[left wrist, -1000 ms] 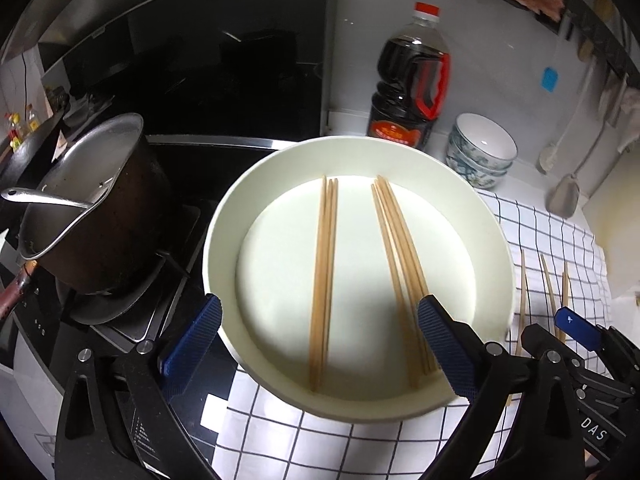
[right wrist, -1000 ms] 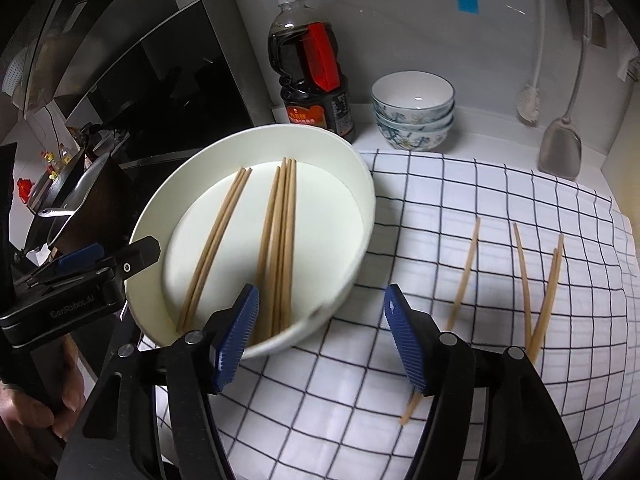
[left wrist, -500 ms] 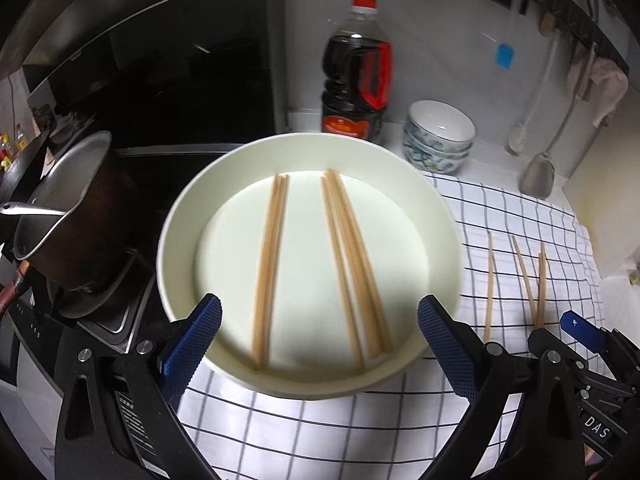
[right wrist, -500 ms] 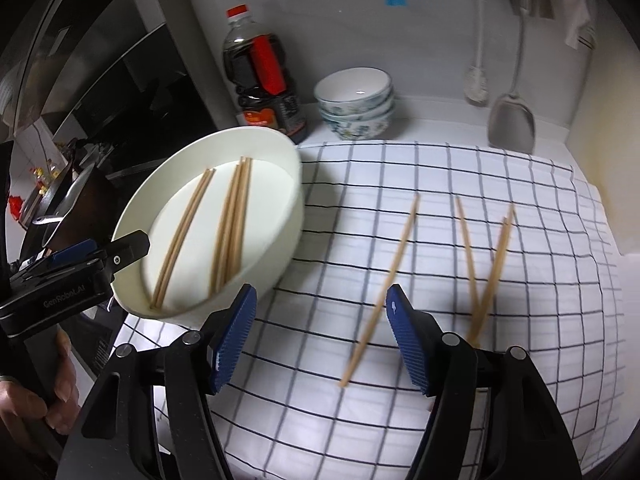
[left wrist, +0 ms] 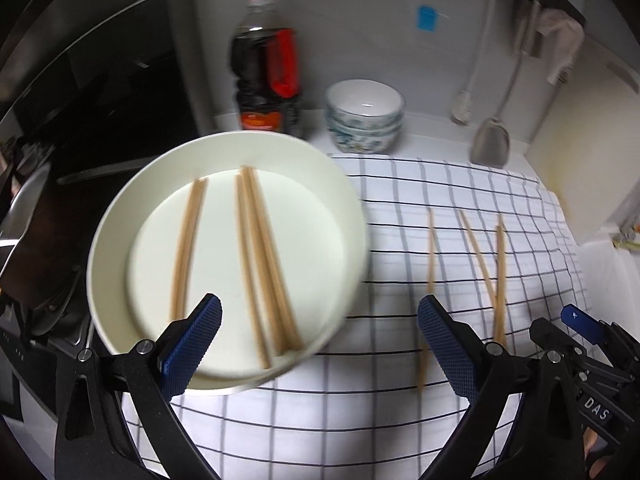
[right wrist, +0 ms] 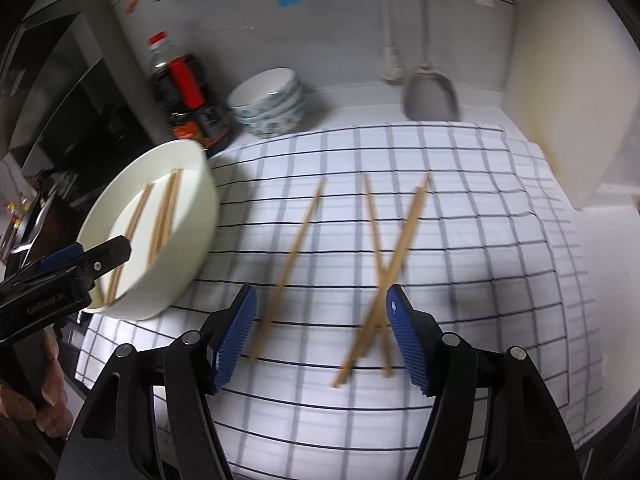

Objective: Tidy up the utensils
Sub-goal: 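Withdraw both open tools from the basin toward the last chopsticks, then lower both open tools over the loose wooden chopsticks on the grid cloth, then close the left tool on one chopstick while the right tool closes on another, then carry both held chopsticks over the white basin and lower them in, then open both tools to release the chopsticks into the basin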

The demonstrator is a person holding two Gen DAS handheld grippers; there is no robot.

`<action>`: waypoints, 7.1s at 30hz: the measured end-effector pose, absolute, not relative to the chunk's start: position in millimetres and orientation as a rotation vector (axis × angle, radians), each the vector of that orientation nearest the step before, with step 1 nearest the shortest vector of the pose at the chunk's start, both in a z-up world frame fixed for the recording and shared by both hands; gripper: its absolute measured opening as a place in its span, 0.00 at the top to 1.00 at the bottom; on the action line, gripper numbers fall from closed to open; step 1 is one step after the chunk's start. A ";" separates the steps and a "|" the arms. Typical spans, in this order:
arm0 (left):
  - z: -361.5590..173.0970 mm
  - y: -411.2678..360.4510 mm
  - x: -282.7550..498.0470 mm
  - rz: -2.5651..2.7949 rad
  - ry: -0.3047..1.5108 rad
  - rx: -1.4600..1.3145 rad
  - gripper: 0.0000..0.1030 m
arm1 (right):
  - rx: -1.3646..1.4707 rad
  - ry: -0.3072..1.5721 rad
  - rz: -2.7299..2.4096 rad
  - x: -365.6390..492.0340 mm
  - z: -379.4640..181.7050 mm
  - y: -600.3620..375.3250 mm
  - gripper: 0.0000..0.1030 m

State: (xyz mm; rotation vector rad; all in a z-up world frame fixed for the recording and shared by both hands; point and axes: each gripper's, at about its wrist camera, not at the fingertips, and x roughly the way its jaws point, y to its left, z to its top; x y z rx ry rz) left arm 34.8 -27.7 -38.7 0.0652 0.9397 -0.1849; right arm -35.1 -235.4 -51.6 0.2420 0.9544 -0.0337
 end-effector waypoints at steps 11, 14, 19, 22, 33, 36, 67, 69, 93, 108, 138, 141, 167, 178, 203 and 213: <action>-61.6 -84.8 42.2 -0.252 0.967 0.107 0.06 | 0.274 0.998 -0.164 -59.8 -77.9 -290.9 0.38; -73.4 -97.3 43.3 -0.254 0.978 0.123 0.06 | 0.271 1.012 -0.174 -57.1 -88.6 -298.4 0.38; -97.4 -111.9 44.0 -0.245 0.998 0.153 0.06 | 0.279 1.027 -0.154 -41.3 -108.5 -302.5 0.38; -112.5 -115.0 44.8 -0.236 1.016 0.155 0.06 | 0.270 1.033 -0.133 -29.9 -120.2 -299.9 0.38; -144.0 -115.9 47.1 -0.220 1.032 0.155 0.06 | 0.235 1.026 -0.129 -4.6 -143.8 -297.1 0.38; -148.3 -116.2 47.2 -0.223 1.030 0.157 0.06 | 0.222 1.016 -0.124 -2.6 -143.9 -295.1 0.38; -162.4 -117.6 44.2 -0.203 1.017 0.172 0.06 | 0.218 1.073 -0.183 -9.5 -145.7 -311.6 0.38; -162.5 -117.2 46.4 -0.200 1.015 0.174 0.06 | 0.236 1.050 -0.174 -9.0 -140.6 -311.0 0.38; -162.2 -111.7 45.2 -0.175 1.013 0.150 0.06 | 0.215 1.117 -0.147 15.7 -140.6 -286.0 0.38; -161.8 -116.2 45.2 -0.178 1.011 0.146 0.06 | 0.200 1.167 -0.183 4.5 -146.4 -299.3 0.49; -137.6 -144.7 49.2 -0.367 1.015 0.107 0.93 | 0.227 1.018 -0.185 -32.3 -133.6 -338.3 0.94; -120.4 -138.7 46.1 -0.385 0.998 0.074 0.93 | 0.260 0.977 -0.192 -38.9 -117.7 -348.0 0.94; -21.7 -19.2 40.3 -0.315 0.863 -0.030 0.93 | 0.207 0.789 0.024 -17.0 8.7 -248.4 0.94; -35.2 78.5 52.1 -0.161 0.895 -0.080 0.93 | 0.125 0.826 0.249 44.5 -0.6 -122.3 0.94; -93.1 128.8 118.2 -0.106 1.044 -0.103 0.92 | 0.090 0.979 0.273 123.2 -61.7 -35.0 0.94; -74.2 149.4 106.9 0.010 1.020 -0.122 0.34 | 0.086 0.968 0.238 111.3 -53.0 -47.5 0.62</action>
